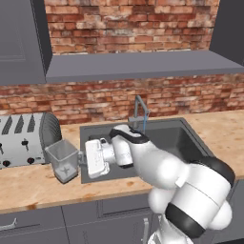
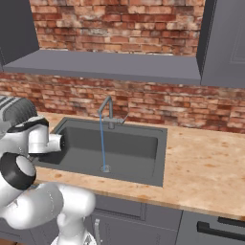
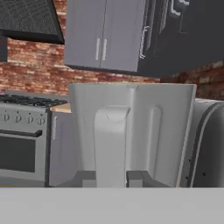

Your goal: Turn on the sink faucet and place the jug under the water for a few seconds to fill it up.

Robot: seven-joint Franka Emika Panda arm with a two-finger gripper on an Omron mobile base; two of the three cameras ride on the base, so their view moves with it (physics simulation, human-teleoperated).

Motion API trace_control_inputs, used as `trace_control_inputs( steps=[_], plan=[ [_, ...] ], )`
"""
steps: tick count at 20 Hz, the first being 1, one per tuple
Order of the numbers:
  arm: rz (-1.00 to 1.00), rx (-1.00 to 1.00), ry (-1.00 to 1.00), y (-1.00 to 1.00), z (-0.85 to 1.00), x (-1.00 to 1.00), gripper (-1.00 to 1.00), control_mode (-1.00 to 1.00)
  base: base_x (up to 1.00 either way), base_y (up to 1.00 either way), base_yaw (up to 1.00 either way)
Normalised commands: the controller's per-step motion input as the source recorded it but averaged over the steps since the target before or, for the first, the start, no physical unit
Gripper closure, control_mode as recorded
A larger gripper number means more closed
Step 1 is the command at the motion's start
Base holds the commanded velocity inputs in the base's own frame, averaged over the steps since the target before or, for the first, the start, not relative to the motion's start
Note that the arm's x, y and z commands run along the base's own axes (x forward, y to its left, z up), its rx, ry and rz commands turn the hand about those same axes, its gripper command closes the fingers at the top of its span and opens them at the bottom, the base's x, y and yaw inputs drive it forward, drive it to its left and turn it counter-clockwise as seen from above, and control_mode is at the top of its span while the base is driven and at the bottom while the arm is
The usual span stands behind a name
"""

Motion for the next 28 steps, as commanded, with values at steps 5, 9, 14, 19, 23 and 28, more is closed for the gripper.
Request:
trace_control_inputs(
  steps=[5,9,14,19,23,28],
  plan=[
    [-0.03,0.13,0.0,-0.99,0.67,-0.46,1.0,-1.0,0.0,0.0,0.0],
    [-0.1,0.09,0.03,-1.0,0.69,-0.08,1.0,-1.0,0.0,0.0,0.0],
    [-0.14,0.01,0.12,-1.0,0.37,0.17,1.0,-1.0,0.0,0.0,0.0],
    [-0.1,-0.01,0.16,-0.93,-0.01,0.31,1.0,-1.0,0.0,0.0,0.0],
    [-0.04,-0.08,0.08,-0.96,-0.28,0.28,1.0,-1.0,0.0,0.0,0.0],
    [0.0,-0.14,0.07,-0.86,-0.45,0.35,1.0,-1.0,0.0,0.0,0.0]
  ],
)
